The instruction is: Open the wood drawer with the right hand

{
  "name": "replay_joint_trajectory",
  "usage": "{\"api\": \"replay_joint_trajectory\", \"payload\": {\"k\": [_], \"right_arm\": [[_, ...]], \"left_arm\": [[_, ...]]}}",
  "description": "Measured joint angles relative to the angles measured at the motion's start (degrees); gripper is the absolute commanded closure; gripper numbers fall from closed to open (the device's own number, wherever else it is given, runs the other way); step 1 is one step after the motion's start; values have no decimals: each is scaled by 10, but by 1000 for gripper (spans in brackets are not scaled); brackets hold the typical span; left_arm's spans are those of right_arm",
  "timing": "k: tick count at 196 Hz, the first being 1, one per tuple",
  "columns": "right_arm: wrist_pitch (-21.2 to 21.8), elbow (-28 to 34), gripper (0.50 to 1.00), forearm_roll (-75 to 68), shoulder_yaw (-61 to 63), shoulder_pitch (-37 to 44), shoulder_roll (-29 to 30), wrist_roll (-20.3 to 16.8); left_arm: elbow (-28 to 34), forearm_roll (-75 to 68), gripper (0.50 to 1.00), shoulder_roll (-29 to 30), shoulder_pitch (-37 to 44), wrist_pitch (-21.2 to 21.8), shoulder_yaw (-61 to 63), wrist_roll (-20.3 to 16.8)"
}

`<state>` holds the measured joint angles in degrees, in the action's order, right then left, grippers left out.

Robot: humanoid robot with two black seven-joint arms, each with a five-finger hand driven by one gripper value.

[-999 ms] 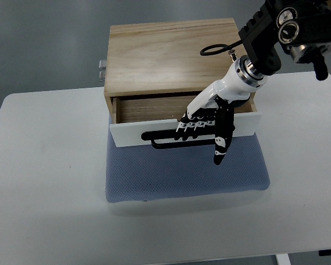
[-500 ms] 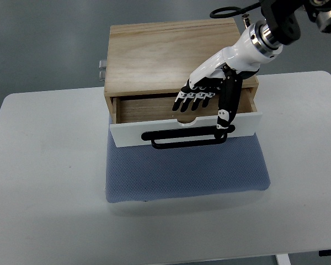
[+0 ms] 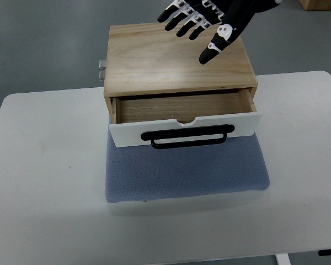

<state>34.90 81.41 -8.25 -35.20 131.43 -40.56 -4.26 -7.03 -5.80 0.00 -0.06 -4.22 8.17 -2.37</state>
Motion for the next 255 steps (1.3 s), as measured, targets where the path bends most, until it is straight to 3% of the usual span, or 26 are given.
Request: {"api": "replay_joint_trajectory", "payload": {"k": [28, 65, 117, 178, 255], "right_arm": [[-50, -18, 558, -31, 40, -35, -37, 17], [-127, -40, 558, -39, 163, -141, -95, 29], [-257, -96, 558, -29, 412, -381, -136, 29], [-339, -203, 558, 5, 679, -608, -54, 29], [-346, -322, 558, 177, 887, -769, 91, 31]], "left_arm": [[0, 0, 500, 0, 0, 0, 0, 0], [0, 0, 500, 0, 0, 0, 0, 0], [0, 0, 500, 0, 0, 0, 0, 0], [0, 0, 500, 0, 0, 0, 0, 0], [0, 0, 500, 0, 0, 0, 0, 0]]}}
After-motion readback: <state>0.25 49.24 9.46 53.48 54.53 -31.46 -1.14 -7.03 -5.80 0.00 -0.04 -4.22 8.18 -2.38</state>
